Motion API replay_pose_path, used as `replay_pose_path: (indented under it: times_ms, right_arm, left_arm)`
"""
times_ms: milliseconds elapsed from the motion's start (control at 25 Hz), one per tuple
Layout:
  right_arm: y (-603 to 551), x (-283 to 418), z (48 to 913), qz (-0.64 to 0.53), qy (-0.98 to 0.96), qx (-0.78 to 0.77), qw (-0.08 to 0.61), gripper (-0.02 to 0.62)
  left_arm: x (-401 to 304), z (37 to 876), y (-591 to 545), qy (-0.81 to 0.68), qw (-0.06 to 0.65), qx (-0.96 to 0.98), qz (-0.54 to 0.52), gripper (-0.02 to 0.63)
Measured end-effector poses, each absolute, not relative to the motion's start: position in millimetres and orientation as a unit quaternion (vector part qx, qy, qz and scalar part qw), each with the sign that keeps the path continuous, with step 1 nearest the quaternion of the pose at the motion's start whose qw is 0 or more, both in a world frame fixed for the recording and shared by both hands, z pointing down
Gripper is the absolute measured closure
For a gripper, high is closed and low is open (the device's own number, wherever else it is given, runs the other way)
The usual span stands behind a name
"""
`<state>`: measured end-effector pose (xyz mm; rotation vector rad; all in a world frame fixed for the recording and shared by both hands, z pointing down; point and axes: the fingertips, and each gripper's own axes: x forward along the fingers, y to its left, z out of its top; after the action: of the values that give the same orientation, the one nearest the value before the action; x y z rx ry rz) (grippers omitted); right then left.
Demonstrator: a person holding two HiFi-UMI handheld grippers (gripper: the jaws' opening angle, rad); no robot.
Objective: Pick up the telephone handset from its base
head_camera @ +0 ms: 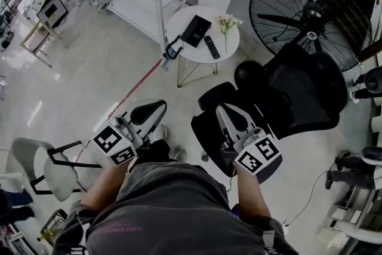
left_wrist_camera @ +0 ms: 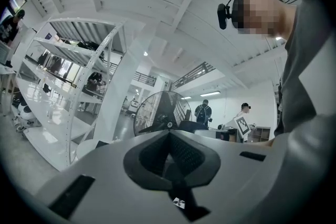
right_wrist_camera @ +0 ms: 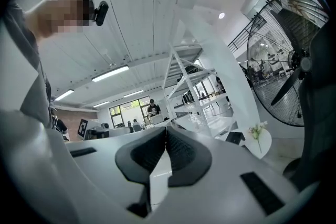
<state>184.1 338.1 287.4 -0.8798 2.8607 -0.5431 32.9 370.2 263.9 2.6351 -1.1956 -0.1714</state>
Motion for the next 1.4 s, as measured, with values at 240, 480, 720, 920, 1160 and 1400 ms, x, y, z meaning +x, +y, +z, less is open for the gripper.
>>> replay_pose_path:
  times_ms: [240, 480, 720, 920, 1160, 1400]
  right_arm:
    - [297.9, 174.4, 299.7, -0.183, 0.937, -0.294, 0.038, 0.575]
    - [236.6, 150.8, 313.6, -0.192, 0.931, -0.31, 0.03, 0.575]
    - [158.7, 103.3, 323.9, -0.202, 0.921, -0.332, 0.022, 0.575]
    - [92.0, 64.4, 330.1, -0.213, 0.91, -0.355, 0.016, 0.575]
    - [23.1, 34.4, 340.5, -0.222, 0.894, -0.389, 0.01, 0.575]
    - [-26.6, 26.6, 354.4, -0.232, 0.876, -0.423, 0.004, 0.575]
  left_arm:
    - [19.9, 274.0, 327.8, -0.407, 0.133, 0.901, -0.069, 0.592]
    - [-3.1, 289.9, 259.8, -0.39, 0.147, 0.907, -0.063, 0.592]
    - [-48.3, 305.8, 171.5, -0.367, 0.169, 0.913, -0.055, 0.592]
    - [-86.9, 313.4, 95.3, -0.343, 0.182, 0.921, -0.045, 0.592]
    - [-118.2, 327.1, 21.0, -0.31, 0.196, 0.93, -0.03, 0.592]
    - [-128.5, 346.9, -35.0, -0.275, 0.209, 0.938, -0.009, 0.592]
